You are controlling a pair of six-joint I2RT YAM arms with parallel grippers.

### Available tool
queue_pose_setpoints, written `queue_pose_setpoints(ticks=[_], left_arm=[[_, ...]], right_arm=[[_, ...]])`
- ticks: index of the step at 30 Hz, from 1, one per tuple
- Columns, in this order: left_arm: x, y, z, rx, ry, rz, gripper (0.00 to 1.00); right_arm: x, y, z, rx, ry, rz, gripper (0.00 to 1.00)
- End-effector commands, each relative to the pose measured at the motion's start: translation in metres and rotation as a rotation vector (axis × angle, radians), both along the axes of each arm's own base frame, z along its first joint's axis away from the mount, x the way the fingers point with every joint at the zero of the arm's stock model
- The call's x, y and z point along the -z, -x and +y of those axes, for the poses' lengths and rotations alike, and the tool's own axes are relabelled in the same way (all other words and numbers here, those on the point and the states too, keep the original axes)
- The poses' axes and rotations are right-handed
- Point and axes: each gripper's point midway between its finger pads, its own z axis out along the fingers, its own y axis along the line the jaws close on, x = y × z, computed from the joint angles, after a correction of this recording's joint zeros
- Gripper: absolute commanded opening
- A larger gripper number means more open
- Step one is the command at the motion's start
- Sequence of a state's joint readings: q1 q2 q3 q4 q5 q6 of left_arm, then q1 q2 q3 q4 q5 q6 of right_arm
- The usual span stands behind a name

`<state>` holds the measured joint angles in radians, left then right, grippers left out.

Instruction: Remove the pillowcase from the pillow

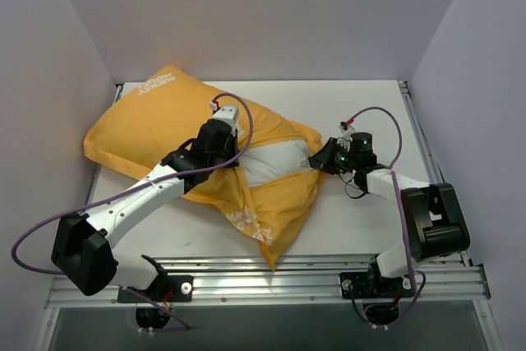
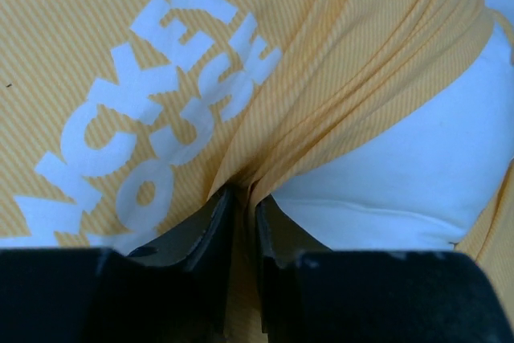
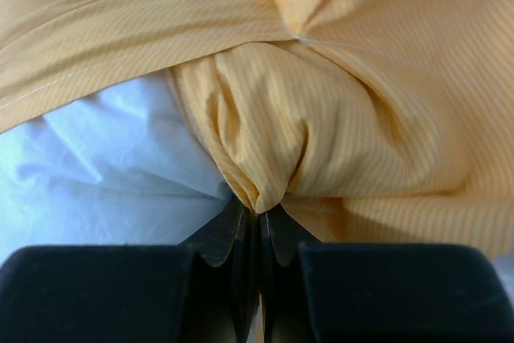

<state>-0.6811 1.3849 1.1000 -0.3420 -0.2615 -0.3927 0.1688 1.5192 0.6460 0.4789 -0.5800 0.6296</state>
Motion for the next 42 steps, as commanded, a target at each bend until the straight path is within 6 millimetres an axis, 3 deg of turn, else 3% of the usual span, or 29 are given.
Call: queue_pose_setpoints(ticks=[1,3,4,8,11,13,14,21,25,27,29,33,37,42], left_arm=[[-0.006,0.007,0.027,0.018,-0.1,0.009,0.28],[-0.035,0.001,0.019,0.055,-0.08,-0.066,0.37],[-0.045,0.0,0.015,0.071,-0.075,-0.093,0.48],[-0.099,0.0,-0.01,0.174,-0.075,-0.243,0.65],[-0.129,0.013,-0.048,0.303,-0.099,-0.337,0.7],[-0.129,0.019,-0.072,0.373,-0.113,-0.352,0.71],[-0.138,0.026,-0.088,0.427,-0.12,-0.385,0.71],[-0.105,0.032,-0.156,0.579,-0.196,-0.327,0.66],[-0.094,0.032,-0.182,0.586,-0.178,-0.274,0.55],[-0.076,0.028,-0.188,0.552,-0.189,-0.213,0.53],[-0.053,0.023,-0.185,0.506,-0.229,-0.154,0.51],[-0.033,0.004,-0.164,0.362,-0.352,-0.128,0.51],[-0.026,-0.018,-0.138,0.217,-0.413,-0.129,0.63],[-0.007,-0.025,-0.129,0.205,-0.435,-0.06,0.67]], right_arm=[[-0.048,0.008,0.028,-0.183,-0.145,-0.172,0.0],[-0.073,0.007,0.034,-0.216,-0.162,-0.238,0.0],[-0.082,0.007,0.034,-0.221,-0.164,-0.263,0.0],[-0.1,0.007,0.037,-0.248,-0.161,-0.301,0.0],[-0.107,0.009,0.039,-0.258,-0.153,-0.314,0.0],[-0.109,0.011,0.04,-0.261,-0.151,-0.318,0.0],[-0.111,0.012,0.041,-0.262,-0.149,-0.324,0.0],[-0.107,0.017,0.049,-0.276,-0.105,-0.309,0.0],[-0.102,0.02,0.053,-0.272,-0.066,-0.299,0.0],[-0.098,0.019,0.053,-0.263,-0.058,-0.29,0.0],[-0.095,0.021,0.053,-0.26,-0.049,-0.279,0.0],[-0.089,0.021,0.052,-0.244,-0.018,-0.273,0.0],[-0.085,0.025,0.051,-0.244,-0.004,-0.266,0.0],[-0.08,0.028,0.049,-0.23,0.014,-0.258,0.0]])
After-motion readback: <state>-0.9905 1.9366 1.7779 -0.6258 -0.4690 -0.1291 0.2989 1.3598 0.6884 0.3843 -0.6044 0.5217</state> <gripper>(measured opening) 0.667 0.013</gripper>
